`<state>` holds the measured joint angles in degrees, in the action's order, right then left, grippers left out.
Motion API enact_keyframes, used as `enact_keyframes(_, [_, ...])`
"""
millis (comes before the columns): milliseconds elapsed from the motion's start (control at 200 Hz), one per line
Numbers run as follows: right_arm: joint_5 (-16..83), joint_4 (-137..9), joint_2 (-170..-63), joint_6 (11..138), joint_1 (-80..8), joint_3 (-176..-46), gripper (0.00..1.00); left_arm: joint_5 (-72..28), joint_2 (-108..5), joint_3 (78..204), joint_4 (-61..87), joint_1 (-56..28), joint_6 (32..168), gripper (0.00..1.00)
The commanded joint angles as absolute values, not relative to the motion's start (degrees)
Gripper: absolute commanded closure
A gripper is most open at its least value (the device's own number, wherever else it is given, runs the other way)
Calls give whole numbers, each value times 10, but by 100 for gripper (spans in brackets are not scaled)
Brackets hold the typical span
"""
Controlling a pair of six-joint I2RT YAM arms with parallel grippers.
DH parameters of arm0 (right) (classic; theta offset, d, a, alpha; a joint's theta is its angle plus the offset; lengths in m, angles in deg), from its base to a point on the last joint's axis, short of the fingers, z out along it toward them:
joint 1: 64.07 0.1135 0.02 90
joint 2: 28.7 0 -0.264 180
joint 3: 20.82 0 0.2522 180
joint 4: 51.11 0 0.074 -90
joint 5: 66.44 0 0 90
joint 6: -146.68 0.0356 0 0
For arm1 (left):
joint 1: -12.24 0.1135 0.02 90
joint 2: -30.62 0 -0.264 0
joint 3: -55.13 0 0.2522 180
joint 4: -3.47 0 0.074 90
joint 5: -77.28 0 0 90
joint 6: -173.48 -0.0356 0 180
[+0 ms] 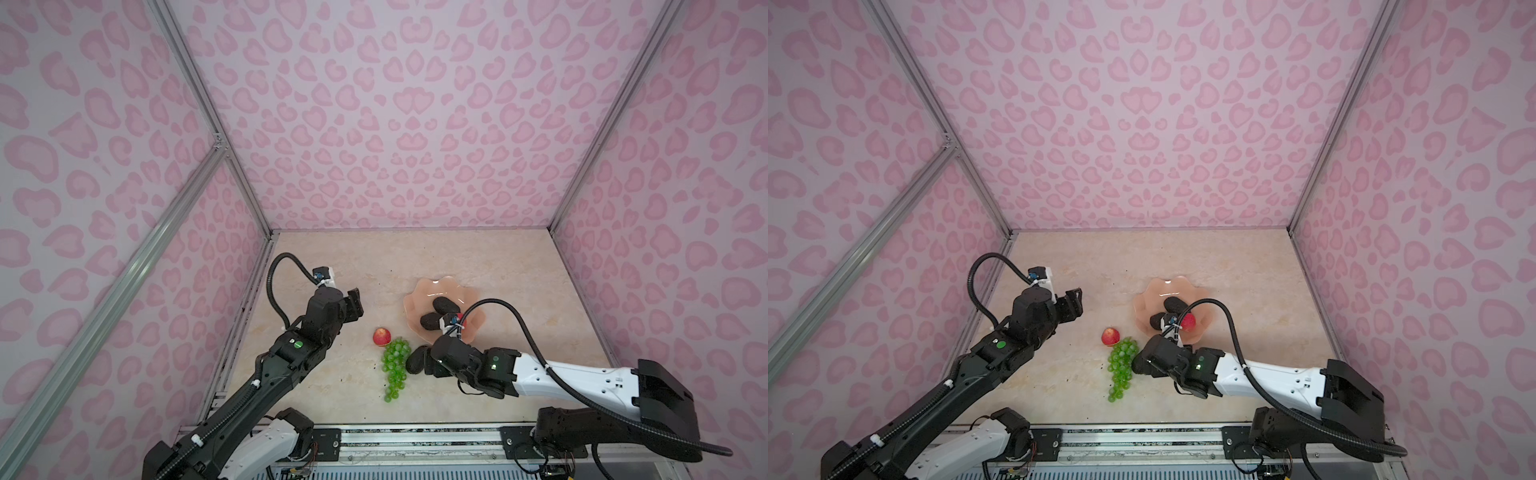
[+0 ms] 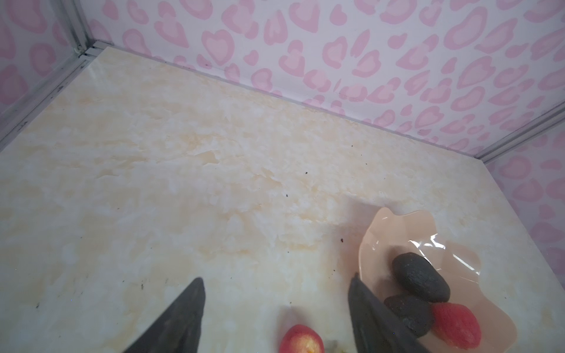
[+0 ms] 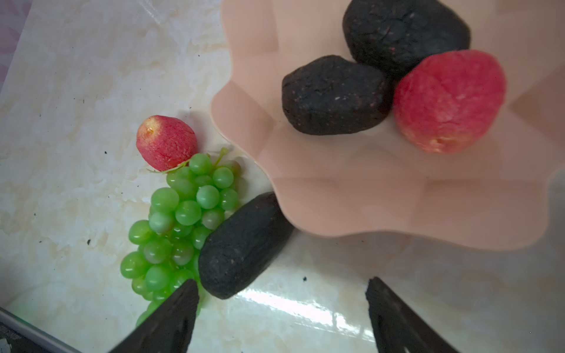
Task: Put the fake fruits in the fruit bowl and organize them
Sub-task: 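Grasp the dark avocado nearest the bowl with the right gripper while the left gripper withdraws, then lower the dark avocado into the bowl and open the right gripper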
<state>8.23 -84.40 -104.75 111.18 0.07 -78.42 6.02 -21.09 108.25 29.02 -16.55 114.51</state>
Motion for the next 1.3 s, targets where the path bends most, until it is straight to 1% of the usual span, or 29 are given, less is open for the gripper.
enact_keyframes(0, [106,-823,-1104,1155,2,-811,15,71,-167,1047,302,-153,1154,24])
enact_keyframes(160, [119,-846,-1179,1174,-4,-860,21,80,-115,1016,329,-149,1157,23])
enact_keyframes(340, [151,-844,-1213,1198,-23,-857,29,97,-72,1008,348,-146,1147,22])
enact_keyframes(495, [165,-832,-1212,1218,-35,-834,41,101,-58,1007,354,-143,1140,21])
enact_keyframes(580, [173,-823,-1209,1219,-40,-827,49,100,-58,1006,355,-143,1138,21])
enact_keyframes(650, [170,-828,-1201,1213,-36,-827,57,99,-60,1005,355,-141,1136,21])
enact_keyframes(735, [152,-860,-1178,1194,-21,-836,64,96,-63,1006,353,-140,1137,21])
enact_keyframes(965, [102,-991,-1084,1154,64,-857,71,88,-87,1006,342,-139,1143,20])
enact_keyframes(1070, [68,-1053,-1040,1114,77,-880,73,82,-99,1008,337,-137,1149,20])
enact_keyframes(1125, [31,-1073,-1020,1082,72,-891,73,76,-105,1009,334,-137,1151,20])
enact_keyframes(1165, [22,-1073,-1008,1034,58,-897,72,70,-109,1009,332,-137,1152,20])
enact_keyframes(1234, [28,-1074,-999,977,7,-908,73,54,-119,1011,330,-136,1155,20])
enact_keyframes(1299, [46,-1047,-1000,913,-30,-910,73,35,-133,1017,331,-135,1155,20])
